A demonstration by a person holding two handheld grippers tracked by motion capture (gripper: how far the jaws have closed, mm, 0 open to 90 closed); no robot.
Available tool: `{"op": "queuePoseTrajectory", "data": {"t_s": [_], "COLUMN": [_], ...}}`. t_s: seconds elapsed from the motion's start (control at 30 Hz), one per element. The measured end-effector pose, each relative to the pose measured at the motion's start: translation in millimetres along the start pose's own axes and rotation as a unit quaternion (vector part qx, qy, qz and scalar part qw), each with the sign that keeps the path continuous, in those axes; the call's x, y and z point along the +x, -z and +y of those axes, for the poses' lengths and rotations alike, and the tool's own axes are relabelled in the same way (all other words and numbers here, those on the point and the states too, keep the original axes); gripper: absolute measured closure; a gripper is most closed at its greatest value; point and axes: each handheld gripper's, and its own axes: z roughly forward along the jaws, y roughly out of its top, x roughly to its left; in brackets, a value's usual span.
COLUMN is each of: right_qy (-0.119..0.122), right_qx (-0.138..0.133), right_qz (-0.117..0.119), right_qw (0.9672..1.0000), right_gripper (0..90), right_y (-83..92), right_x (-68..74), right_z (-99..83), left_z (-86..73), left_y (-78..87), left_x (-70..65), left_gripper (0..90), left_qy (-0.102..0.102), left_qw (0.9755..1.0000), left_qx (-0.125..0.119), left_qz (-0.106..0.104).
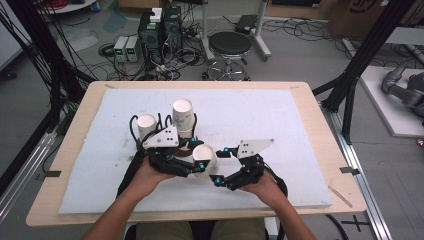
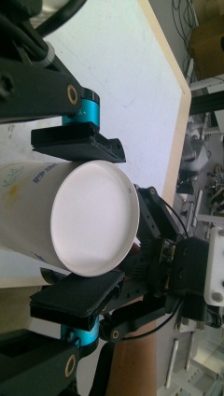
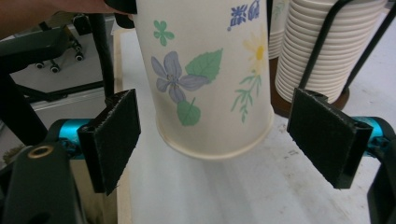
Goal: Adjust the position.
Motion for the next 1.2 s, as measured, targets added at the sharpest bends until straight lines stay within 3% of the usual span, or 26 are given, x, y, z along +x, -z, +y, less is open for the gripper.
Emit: {"op": "queuePoseTrajectory", "data": {"t_s": [0.5, 0.57, 0.8, 1.0, 1.03, 1.1, 1.2], "right_qy": [0.002, 0.006, 0.014, 0.021, 0.026, 0.028, 0.035], "right_qx": [-0.007, -0.01, -0.018, -0.008, -0.005, 0.003, 0.014], "right_qz": [0.017, 0.021, 0.021, 0.019, 0.017, 0.017, 0.016], "right_qw": [0.9998, 0.9997, 0.9995, 0.9996, 0.9995, 0.9995, 0.9992], "right_gripper": [17.9, 23.8, 27.3, 30.0, 30.1, 30.1, 30.1], "right_y": [-8.2, -7.6, -5.6, -3.7, -3.0, -2.0, -0.4], "right_x": [0.3, 0.0, 0.0, 0.1, -0.1, 0.2, -0.4], "right_z": [0.8, -0.1, -0.9, -1.2, -1.0, -0.2, 0.4], "left_z": [1.9, 2.2, 2.4, 1.5, 1.1, 0.9, 0.0], "left_y": [-9.3, -9.9, -10.3, -11.6, -12.0, -13.5, -12.8], "left_x": [-4.3, -4.8, -4.8, -4.6, -4.8, -4.2, -2.8], "left_gripper": [37.6, 37.6, 37.6, 36.0, 34.4, 15.7, 13.0], "left_qy": [-0.002, -0.001, -0.001, 0.006, 0.01, 0.02, 0.022], "left_qw": [0.9998, 0.9997, 0.9997, 0.9997, 0.9997, 0.9998, 0.9997], "left_qx": [-0.007, -0.009, -0.012, -0.007, -0.009, 0.0, 0.008], "left_qz": [-0.021, -0.023, -0.023, -0.023, -0.021, -0.006, -0.003]}}
